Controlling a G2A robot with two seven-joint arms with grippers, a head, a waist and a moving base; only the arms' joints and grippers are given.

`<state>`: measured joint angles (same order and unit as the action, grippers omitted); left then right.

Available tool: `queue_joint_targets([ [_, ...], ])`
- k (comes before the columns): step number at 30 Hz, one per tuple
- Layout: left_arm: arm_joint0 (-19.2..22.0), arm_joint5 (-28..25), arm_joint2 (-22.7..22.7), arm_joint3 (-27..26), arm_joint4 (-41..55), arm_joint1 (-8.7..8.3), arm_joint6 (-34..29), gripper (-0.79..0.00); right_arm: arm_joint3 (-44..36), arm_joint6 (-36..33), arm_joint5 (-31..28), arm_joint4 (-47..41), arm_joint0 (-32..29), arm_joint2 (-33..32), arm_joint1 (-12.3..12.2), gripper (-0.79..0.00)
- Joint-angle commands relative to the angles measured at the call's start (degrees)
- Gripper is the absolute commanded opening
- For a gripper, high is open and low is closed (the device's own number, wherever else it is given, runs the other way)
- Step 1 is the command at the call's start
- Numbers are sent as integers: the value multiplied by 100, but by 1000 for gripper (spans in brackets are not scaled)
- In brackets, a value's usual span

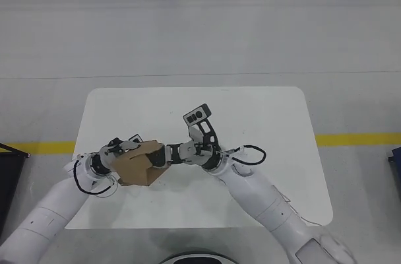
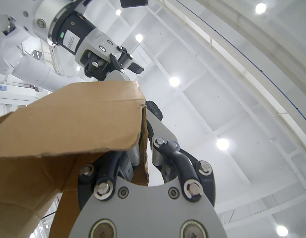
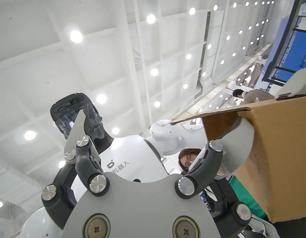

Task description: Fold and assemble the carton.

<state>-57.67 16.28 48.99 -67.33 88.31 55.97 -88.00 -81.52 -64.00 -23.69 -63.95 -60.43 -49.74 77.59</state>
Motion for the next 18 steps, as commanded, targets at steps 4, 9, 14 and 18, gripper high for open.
queue_joint_targets([
  [4,-4,0,-11,-36,15,-11,0,-785,55,108,-76,247,22,51,55,0],
  [9,-14,0,6,-30,50,-22,0,-785,-202,-92,-212,-25,-185,-157,52,0],
  [14,-41,0,22,-47,82,-29,0,-785,-496,-412,-174,-246,-396,-313,48,0],
  [18,-67,0,57,-79,136,-44,0,-785,-619,-553,-113,-265,-482,-338,61,0],
])
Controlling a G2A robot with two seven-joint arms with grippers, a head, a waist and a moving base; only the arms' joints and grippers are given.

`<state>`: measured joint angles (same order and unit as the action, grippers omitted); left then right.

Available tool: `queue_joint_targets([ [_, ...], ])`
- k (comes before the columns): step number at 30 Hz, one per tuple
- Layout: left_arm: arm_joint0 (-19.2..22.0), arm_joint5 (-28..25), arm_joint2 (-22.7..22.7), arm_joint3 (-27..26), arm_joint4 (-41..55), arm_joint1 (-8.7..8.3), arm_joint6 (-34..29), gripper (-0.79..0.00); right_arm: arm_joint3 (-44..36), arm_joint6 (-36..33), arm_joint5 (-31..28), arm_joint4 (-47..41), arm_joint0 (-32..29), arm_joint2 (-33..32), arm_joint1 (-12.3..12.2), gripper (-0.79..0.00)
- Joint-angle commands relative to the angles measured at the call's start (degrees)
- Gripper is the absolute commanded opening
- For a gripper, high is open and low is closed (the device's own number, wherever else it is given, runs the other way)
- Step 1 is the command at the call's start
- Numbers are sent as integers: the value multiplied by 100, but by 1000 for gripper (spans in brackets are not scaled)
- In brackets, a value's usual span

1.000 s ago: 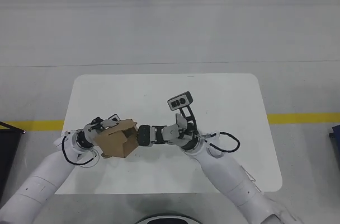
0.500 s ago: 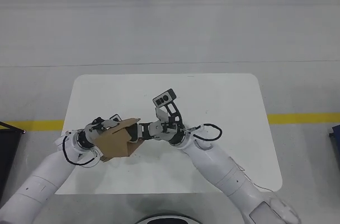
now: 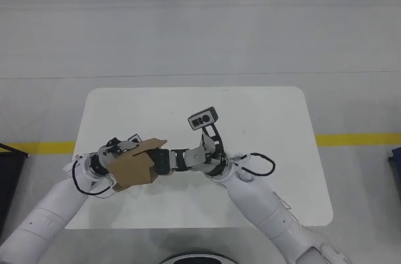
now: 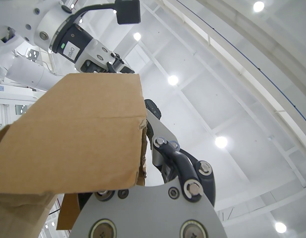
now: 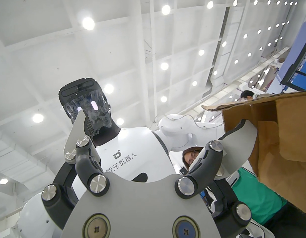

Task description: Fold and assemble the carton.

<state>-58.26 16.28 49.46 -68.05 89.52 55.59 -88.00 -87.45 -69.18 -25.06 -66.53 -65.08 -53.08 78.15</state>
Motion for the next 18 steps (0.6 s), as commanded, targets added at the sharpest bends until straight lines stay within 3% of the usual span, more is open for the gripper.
queue_joint_targets([
  [1,-13,0,23,-8,33,-10,0,-785,-36,-38,6,16,-29,-25,7,0],
  [11,-80,1,-92,-128,142,-55,0,-785,-210,-186,142,38,-26,6,74,0],
  [18,-71,1,-361,-310,409,-72,0,-785,319,-42,383,-84,340,224,208,0],
])
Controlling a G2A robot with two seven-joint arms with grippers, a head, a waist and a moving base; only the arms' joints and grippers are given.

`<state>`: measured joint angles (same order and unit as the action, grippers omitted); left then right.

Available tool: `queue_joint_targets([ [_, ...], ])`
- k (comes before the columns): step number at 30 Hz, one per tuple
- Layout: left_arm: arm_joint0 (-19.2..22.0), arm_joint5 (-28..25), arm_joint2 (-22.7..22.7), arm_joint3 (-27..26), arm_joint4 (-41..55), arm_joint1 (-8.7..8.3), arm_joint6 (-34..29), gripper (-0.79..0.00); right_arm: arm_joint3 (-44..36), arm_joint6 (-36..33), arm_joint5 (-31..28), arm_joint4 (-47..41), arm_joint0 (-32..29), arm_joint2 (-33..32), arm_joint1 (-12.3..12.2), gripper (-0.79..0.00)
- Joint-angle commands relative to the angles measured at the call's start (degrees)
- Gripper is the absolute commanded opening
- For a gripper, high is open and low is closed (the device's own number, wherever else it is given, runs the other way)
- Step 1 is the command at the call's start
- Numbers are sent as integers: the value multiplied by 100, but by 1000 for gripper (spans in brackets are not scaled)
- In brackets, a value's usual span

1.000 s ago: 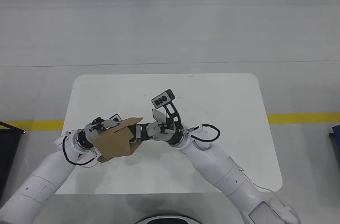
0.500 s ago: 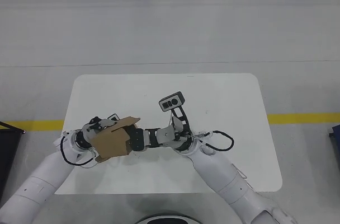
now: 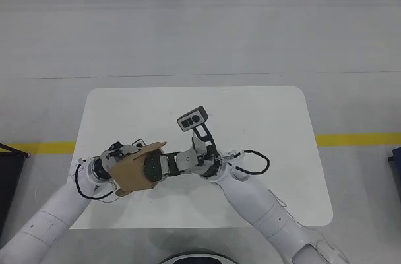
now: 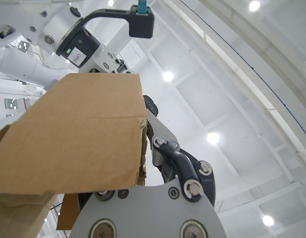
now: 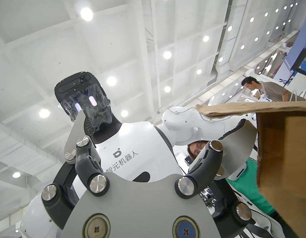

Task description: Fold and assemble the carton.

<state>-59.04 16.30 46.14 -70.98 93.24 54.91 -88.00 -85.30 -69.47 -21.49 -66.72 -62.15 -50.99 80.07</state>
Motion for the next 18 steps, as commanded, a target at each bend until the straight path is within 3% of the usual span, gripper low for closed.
queue_joint_targets([
  [1,10,0,-73,-71,150,-12,0,-785,214,-66,62,-174,94,46,45,0],
  [18,184,0,-477,-236,775,-199,0,-785,621,-1149,694,-1160,252,-63,232,0],
])
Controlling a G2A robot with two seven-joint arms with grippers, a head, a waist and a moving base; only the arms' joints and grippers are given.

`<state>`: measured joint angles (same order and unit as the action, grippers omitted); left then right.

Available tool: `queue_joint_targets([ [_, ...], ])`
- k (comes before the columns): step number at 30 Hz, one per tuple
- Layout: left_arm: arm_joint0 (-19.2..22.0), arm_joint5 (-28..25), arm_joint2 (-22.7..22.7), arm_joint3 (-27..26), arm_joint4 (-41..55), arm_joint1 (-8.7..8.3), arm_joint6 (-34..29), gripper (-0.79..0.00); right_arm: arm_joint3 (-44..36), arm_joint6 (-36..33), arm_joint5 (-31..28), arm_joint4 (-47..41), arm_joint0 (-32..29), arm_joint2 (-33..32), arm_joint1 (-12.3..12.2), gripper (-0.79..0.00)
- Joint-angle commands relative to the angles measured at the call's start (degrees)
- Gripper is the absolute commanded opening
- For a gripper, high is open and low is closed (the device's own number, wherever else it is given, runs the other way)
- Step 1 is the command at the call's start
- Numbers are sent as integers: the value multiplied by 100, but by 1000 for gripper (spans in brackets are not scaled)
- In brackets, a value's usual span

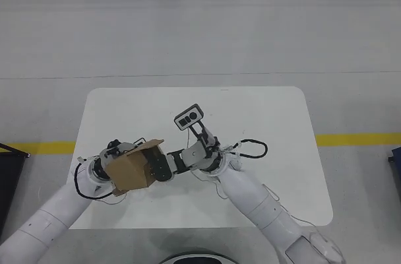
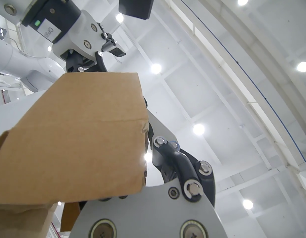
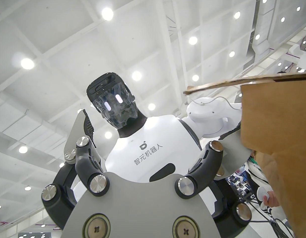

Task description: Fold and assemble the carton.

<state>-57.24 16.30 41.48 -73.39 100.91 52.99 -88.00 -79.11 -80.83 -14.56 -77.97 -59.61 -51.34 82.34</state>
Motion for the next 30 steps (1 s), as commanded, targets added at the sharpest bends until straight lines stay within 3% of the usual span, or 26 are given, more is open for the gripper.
queue_joint_targets([
  [1,14,0,-25,10,19,-17,0,-785,31,-19,23,-70,6,-72,12,0],
  [6,37,-1,-61,-5,50,-46,0,-785,234,-68,245,-382,102,-120,76,0],
  [20,45,-1,-103,-77,97,-101,0,-785,942,184,369,-137,452,246,347,0],
  [30,53,-1,-69,-16,83,-146,0,-785,332,-45,91,180,5,-332,253,0],
])
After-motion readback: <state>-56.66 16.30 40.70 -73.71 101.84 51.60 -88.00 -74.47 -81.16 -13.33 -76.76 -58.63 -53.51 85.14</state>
